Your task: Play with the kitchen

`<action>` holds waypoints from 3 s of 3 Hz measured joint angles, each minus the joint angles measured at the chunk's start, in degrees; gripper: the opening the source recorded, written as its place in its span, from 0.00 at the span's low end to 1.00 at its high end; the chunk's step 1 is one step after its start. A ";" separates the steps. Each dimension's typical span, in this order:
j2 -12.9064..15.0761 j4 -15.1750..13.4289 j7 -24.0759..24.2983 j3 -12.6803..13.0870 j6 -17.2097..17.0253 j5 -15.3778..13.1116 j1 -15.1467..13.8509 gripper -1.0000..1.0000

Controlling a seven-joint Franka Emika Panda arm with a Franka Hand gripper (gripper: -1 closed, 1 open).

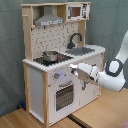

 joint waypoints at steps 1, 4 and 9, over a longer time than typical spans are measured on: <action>4.55 0.00 0.06 -0.33 -3.79 0.18 1.73 1.00; 17.41 0.41 1.33 -1.09 -16.90 -0.19 7.16 1.00; 33.16 8.71 6.44 -6.49 -37.69 -2.96 17.84 1.00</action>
